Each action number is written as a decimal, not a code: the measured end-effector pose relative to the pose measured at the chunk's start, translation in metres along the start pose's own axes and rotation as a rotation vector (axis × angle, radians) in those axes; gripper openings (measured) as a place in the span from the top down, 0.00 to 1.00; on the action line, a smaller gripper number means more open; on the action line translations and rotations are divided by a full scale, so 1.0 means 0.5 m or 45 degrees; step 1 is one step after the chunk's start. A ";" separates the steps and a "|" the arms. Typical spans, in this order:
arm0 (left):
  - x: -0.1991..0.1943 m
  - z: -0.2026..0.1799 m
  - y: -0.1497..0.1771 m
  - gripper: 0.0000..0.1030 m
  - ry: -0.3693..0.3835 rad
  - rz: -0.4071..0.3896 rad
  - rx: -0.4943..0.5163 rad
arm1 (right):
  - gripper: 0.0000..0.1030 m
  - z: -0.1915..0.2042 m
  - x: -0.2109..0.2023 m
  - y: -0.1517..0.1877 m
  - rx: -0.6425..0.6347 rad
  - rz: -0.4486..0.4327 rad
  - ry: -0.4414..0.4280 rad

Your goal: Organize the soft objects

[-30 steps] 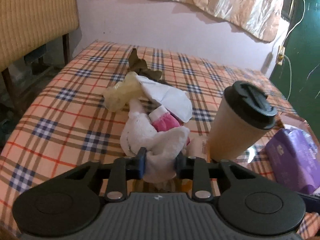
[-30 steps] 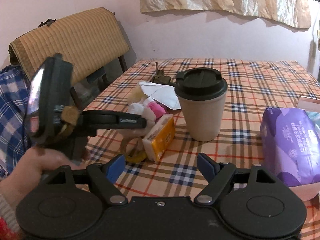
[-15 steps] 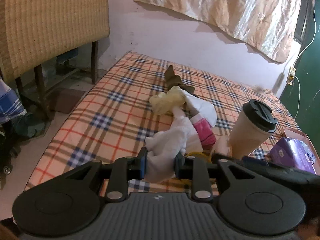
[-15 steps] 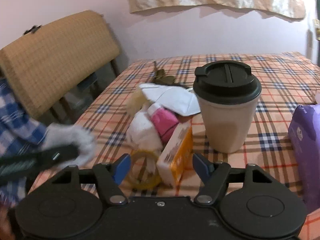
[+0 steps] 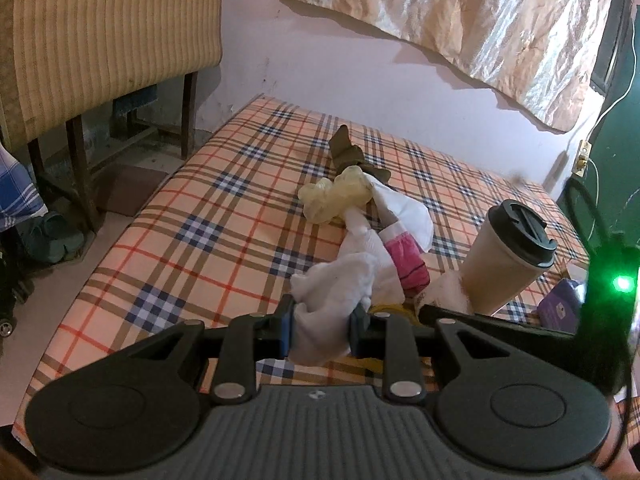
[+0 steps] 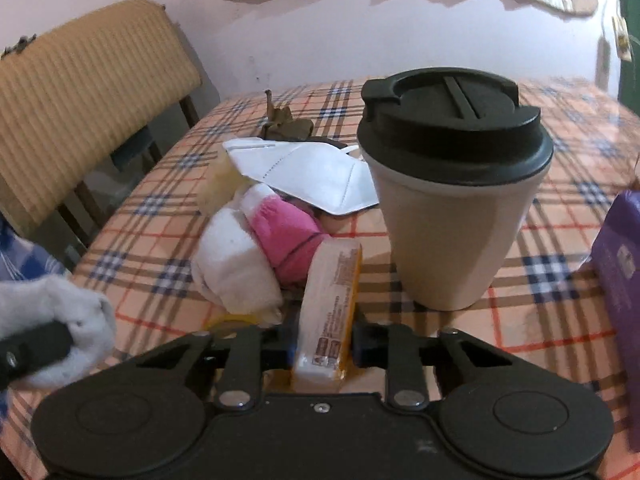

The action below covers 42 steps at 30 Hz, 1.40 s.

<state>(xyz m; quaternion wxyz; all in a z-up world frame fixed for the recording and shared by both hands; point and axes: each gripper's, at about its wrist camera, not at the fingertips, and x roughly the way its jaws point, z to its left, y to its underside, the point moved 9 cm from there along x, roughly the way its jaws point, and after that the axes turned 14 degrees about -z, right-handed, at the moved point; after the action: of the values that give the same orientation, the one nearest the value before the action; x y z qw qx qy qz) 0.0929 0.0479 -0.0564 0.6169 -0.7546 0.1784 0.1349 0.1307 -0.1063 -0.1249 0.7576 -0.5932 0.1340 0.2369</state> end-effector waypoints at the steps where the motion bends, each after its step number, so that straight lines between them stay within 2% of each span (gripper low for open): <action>1: -0.001 -0.002 -0.002 0.73 0.000 -0.003 0.003 | 0.73 -0.001 -0.013 -0.005 -0.014 -0.019 -0.005; 8: -0.001 -0.021 -0.027 0.73 0.000 -0.029 0.009 | 0.73 0.022 -0.116 -0.075 -0.162 -0.162 -0.092; 18: 0.005 -0.065 -0.085 0.73 -0.011 -0.059 0.048 | 0.73 0.061 -0.179 -0.167 -0.231 -0.230 -0.183; 27: 0.011 -0.100 -0.116 0.73 -0.014 -0.060 0.092 | 0.73 0.037 -0.198 -0.220 -0.241 -0.253 -0.170; 42: 0.033 -0.188 -0.125 0.73 0.053 -0.048 0.158 | 0.73 -0.071 -0.222 -0.257 -0.197 -0.274 -0.083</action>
<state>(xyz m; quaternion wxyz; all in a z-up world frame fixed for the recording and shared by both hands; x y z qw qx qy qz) 0.1335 -0.0348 0.0106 0.6611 -0.7208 0.1848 0.0963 0.1056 -0.1864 0.0268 0.7347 -0.6527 0.0264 0.1832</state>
